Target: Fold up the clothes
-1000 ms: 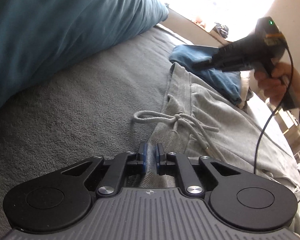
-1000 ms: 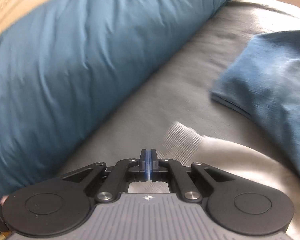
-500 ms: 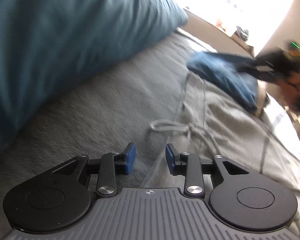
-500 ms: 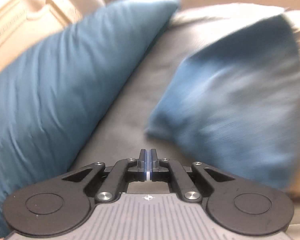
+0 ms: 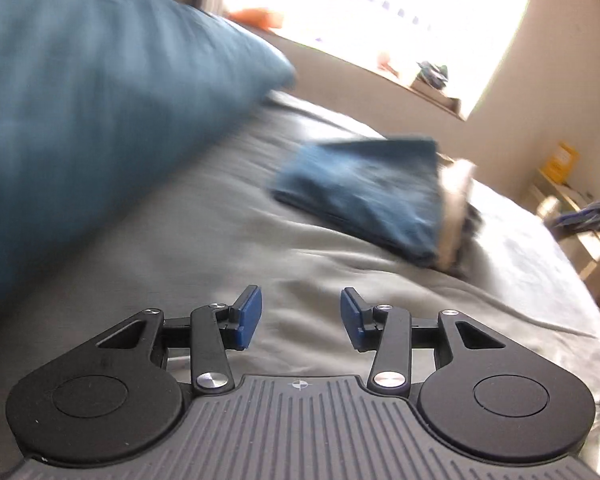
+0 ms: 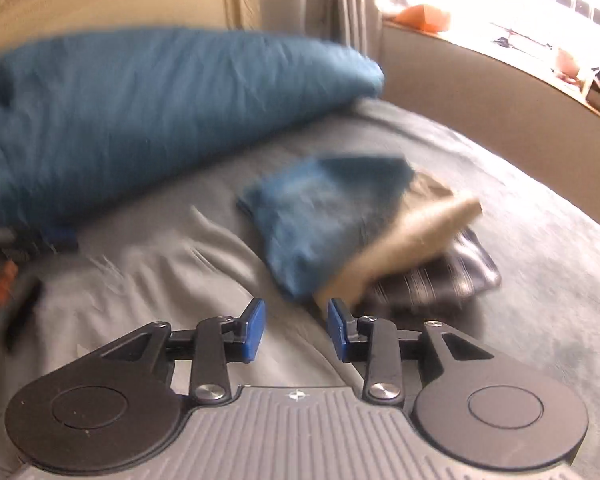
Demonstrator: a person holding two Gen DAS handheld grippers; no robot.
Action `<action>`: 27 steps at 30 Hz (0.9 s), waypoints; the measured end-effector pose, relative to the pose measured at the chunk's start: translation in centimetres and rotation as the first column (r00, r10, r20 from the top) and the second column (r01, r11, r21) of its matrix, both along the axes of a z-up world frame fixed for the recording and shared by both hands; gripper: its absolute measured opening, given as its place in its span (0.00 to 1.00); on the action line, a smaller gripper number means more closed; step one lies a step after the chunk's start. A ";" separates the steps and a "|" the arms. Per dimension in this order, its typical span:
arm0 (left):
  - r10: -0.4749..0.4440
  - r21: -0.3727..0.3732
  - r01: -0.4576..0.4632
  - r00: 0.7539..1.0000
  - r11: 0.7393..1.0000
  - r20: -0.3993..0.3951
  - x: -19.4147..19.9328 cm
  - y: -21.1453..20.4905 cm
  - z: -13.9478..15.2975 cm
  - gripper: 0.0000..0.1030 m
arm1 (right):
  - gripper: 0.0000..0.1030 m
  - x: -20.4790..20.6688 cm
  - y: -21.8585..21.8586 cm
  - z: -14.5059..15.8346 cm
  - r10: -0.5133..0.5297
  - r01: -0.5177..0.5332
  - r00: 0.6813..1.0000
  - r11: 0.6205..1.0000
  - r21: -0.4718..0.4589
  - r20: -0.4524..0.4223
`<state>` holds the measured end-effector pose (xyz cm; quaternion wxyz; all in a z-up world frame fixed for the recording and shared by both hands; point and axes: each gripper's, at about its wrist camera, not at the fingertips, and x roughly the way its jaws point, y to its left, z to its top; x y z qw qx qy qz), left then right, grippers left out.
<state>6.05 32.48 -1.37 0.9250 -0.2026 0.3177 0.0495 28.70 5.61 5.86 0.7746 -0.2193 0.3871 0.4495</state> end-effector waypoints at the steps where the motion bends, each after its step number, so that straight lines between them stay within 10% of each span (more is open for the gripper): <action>1: -0.024 -0.001 0.024 1.000 1.000 -0.014 1.7 -1.3 -0.6 0.42 | 0.33 -0.4 1.0 -2.1 -0.007 0.007 1.000 0.999 -0.041 0.000; 12: -0.014 0.217 0.040 0.993 0.975 -0.119 8.0 -7.9 -7.0 0.41 | 0.19 3.5 8.2 -16.3 -0.190 0.190 0.982 0.973 -0.130 0.012; 21: -0.011 0.151 0.025 0.996 0.988 -0.093 9.3 -5.7 -6.8 0.42 | 0.21 4.2 5.4 -14.2 -0.122 0.120 0.978 0.992 -0.026 -0.168; 27: 0.000 0.186 0.015 0.997 0.982 -0.081 11.5 -5.1 -7.5 0.42 | 0.20 7.7 1.5 -13.9 -0.319 0.325 0.933 0.946 0.013 -0.164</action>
